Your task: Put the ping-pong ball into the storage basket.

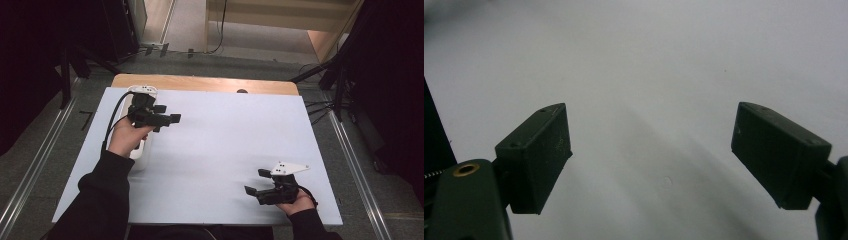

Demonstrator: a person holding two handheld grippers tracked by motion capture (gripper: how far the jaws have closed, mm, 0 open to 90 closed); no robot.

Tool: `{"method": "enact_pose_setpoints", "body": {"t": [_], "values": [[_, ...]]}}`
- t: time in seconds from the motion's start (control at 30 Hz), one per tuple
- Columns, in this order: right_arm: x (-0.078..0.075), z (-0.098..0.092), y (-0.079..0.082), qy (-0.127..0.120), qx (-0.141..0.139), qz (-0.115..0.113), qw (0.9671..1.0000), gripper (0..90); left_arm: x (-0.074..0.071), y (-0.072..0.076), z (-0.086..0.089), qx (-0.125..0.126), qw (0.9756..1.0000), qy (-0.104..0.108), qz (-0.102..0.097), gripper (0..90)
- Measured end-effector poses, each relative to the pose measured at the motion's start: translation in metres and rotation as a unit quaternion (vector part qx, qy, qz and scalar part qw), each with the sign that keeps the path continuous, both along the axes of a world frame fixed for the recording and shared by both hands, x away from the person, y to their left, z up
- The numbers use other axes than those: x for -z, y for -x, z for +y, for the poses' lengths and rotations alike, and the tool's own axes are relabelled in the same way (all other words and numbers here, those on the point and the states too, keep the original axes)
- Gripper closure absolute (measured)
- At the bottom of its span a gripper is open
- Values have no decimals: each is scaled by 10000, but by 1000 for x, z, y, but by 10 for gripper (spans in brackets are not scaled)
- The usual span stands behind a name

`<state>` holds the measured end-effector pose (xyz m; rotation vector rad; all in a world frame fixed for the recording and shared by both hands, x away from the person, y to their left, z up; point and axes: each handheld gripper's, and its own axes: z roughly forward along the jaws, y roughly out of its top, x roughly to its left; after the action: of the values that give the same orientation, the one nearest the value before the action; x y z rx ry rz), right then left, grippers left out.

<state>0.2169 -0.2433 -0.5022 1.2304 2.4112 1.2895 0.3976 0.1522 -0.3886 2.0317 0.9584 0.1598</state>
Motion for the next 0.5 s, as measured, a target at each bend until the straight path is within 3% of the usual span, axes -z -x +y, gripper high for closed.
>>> {"method": "enact_pose_setpoints", "body": {"t": [0.17,0.5], "values": [[0,0,0,9,-10,-14,10000,146,4,3,-4,73,9999,75,66,259],[0,0,0,5,9,11,10000,146,9,13,-13,373,9993,-67,-7,192]]}}
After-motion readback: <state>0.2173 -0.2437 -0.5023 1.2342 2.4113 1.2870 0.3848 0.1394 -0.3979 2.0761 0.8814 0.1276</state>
